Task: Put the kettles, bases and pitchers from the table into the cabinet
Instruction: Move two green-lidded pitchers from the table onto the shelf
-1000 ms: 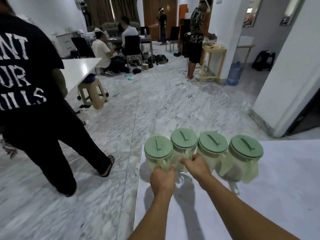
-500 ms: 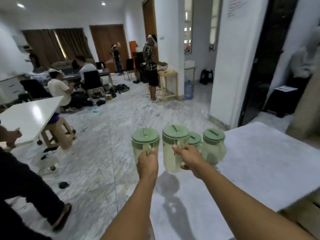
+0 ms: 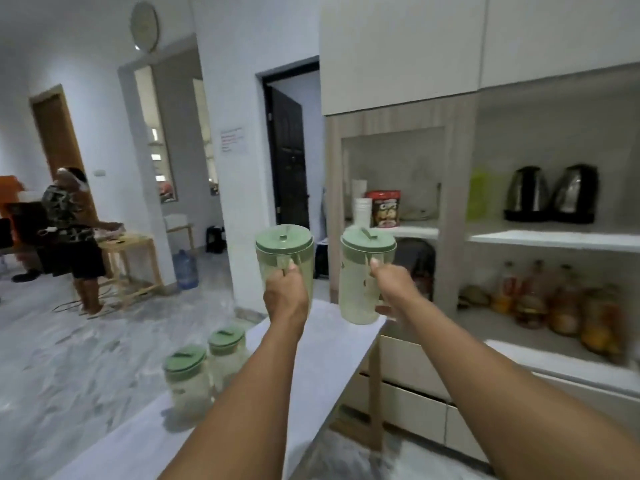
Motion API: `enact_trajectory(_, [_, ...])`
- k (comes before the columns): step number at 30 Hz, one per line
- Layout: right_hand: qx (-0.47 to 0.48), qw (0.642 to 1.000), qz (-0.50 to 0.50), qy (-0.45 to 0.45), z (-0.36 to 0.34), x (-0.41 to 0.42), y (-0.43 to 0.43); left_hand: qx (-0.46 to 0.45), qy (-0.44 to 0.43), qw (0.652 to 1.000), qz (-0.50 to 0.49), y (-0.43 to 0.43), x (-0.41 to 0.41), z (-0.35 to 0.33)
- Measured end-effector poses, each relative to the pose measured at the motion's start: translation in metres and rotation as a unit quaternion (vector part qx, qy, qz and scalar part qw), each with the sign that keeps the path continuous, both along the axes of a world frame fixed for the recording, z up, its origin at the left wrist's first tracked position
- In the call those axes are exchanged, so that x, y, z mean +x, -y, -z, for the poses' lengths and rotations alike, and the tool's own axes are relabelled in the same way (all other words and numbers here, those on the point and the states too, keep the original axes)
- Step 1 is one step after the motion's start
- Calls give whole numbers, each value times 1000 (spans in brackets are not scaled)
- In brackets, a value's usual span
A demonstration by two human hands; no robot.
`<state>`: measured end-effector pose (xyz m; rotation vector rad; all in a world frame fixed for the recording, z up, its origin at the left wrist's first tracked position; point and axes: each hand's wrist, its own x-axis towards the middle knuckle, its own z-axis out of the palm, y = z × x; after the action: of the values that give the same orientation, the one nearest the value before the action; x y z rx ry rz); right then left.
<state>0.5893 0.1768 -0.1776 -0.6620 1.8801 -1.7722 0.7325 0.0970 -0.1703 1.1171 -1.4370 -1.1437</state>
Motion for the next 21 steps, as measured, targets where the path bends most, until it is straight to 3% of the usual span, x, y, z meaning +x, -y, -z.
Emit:
enact_trajectory(12, [8, 975, 219, -36, -33, -280, -213, -23, -52, 970, 236, -166, -326, -26])
enact_trajectory(21, [9, 969, 243, -34, -54, -468, -236, -13, -79, 957, 279, -180, -538, -44])
